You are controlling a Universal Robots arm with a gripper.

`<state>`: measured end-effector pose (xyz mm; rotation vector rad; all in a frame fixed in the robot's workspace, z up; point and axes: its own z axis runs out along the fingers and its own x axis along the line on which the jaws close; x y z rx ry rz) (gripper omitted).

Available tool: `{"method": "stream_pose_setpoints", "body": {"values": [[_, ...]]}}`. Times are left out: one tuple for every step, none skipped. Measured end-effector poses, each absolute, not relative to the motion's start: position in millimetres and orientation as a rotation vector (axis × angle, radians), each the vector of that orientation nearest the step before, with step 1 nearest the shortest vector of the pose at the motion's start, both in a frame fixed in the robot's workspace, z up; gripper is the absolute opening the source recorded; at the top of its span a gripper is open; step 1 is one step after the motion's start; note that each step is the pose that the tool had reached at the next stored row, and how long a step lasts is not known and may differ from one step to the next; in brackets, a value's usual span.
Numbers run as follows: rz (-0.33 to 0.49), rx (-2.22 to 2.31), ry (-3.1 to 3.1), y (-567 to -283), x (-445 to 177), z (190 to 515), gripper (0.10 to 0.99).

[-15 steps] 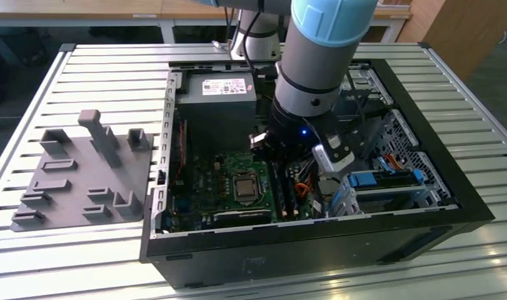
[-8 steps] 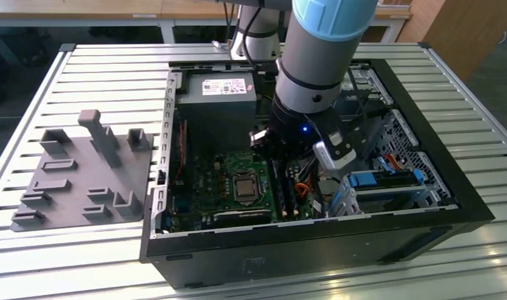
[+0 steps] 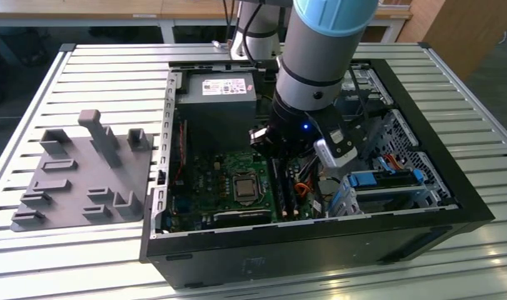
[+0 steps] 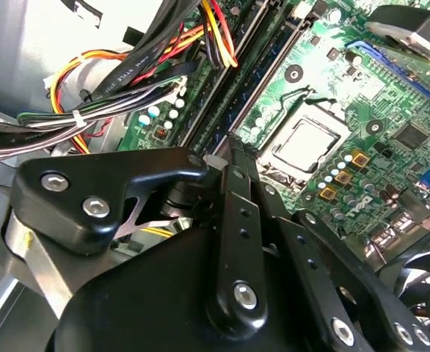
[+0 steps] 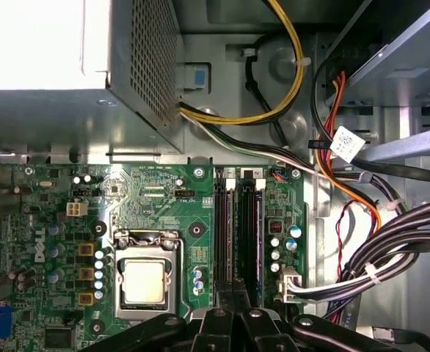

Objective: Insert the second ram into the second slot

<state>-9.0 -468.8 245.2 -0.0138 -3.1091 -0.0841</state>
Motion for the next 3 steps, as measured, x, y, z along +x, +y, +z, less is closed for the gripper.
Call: {"method": "stream_pose_setpoints", "body": {"values": [[-0.084, -0.014, -3.109, -468.8, -9.0, 245.2, 0.106], [-0.084, -0.014, -3.109, -468.8, -9.0, 245.2, 0.106], [-0.084, -0.014, -3.109, -468.8, -9.0, 245.2, 0.106]]}}
